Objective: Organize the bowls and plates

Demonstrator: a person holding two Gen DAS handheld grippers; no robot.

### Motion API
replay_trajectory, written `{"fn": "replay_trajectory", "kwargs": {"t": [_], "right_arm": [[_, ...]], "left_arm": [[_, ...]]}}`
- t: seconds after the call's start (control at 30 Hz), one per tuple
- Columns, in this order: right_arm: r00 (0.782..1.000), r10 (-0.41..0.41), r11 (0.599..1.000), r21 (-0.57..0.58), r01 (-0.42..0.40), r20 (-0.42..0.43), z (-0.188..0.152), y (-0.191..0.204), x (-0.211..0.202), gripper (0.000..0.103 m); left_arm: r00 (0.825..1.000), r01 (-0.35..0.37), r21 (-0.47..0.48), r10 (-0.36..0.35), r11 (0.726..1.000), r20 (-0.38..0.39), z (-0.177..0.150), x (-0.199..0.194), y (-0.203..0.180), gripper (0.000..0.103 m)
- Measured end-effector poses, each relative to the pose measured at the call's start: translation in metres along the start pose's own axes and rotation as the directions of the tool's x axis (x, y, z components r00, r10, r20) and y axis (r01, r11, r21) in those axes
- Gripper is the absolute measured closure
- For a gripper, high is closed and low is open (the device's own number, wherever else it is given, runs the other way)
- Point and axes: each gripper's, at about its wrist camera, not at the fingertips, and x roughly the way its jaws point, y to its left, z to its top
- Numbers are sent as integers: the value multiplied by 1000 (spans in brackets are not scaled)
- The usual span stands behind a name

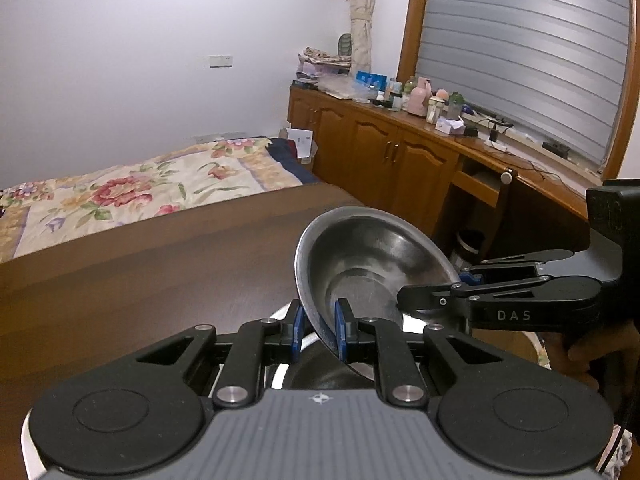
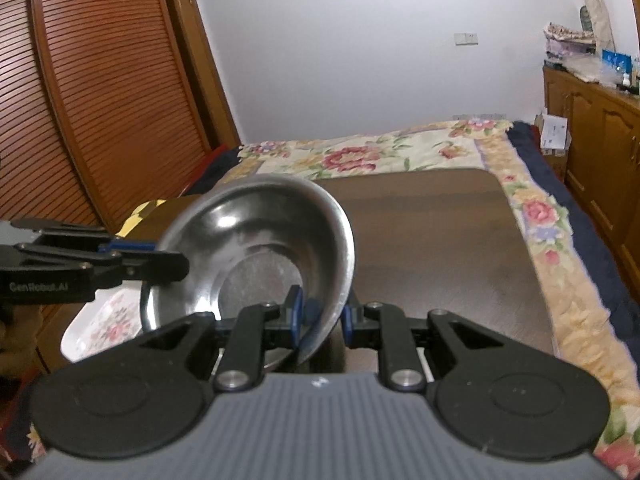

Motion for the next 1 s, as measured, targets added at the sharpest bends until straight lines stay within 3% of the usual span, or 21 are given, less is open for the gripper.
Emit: {"fn": "replay_trajectory", "kwargs": {"t": [0.5,0.7,1.0], "right_arm": [[999,-30,998,-53,29,-14,-16,18,4,81],[998,-68,989,-133,67,-3,-22,28,5,81],[996,-88,981,-176,85,-8,-22,29,9,81]], "left_arm": [[999,-30,-2,30,1000,-10,-36,-3,-3,85],[997,-76,27,77,997,-21,-42,2,-6,84],[995,-92,32,93,995,-31,-43,11,-8,84]]}}
